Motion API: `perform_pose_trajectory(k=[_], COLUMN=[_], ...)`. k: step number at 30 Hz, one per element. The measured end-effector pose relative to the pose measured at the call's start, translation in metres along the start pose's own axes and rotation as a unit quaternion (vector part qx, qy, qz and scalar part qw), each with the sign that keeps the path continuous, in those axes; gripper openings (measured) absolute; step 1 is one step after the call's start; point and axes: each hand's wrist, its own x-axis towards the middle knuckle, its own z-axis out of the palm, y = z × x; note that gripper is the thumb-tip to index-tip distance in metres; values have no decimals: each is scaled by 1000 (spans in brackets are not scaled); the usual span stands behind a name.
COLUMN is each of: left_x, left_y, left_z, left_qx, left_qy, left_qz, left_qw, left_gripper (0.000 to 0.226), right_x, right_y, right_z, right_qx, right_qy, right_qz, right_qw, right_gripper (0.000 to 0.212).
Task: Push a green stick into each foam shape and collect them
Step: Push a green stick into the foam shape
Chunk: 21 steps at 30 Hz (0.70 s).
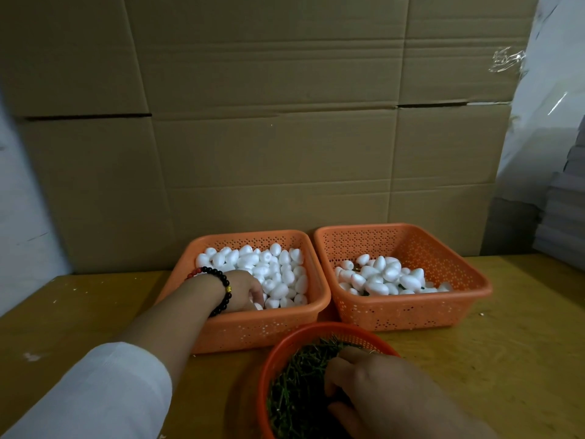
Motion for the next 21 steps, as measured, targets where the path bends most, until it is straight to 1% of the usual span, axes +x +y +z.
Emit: perform_pose_trajectory(k=[2,4,7,9,11,14,16,18,21], left_x=[-1,-5,-10,-14,-17,-22,-27,-35,-49], left_y=[-4,-5,-4,-3,0,3,6,13,28], left_z=[-4,-9,-15,-16,-15,-12,-6,2,17], left_qx=[-43,-88,-83,-92,-139,-206,-295,-388,-489], left_qy=[27,41,54,61,77,132,181,228,262], left_qz=[6,15,8,4,7,41,68,98,146], left_qw=[999,995,995,994,987,969,936,888,819], left_gripper=[10,8,5,8,12,17,20,23,32], right_x=[-1,-1,-3,-4,-5,-5,-5,-5,-6], right_y=[0,0,1,0,0,1,2,3,5], right_z=[-1,-2,-4,-6,-8,-10,-11,-11,-11], right_qx=[5,15,31,47,62,95,131,172,222], right_qy=[4,11,36,57,76,102,113,126,162], right_qz=[-1,1,17,26,34,47,50,58,58], right_qw=[1000,1000,999,997,995,989,984,975,960], right_gripper=[21,19,20,18,17,17,13,9,22])
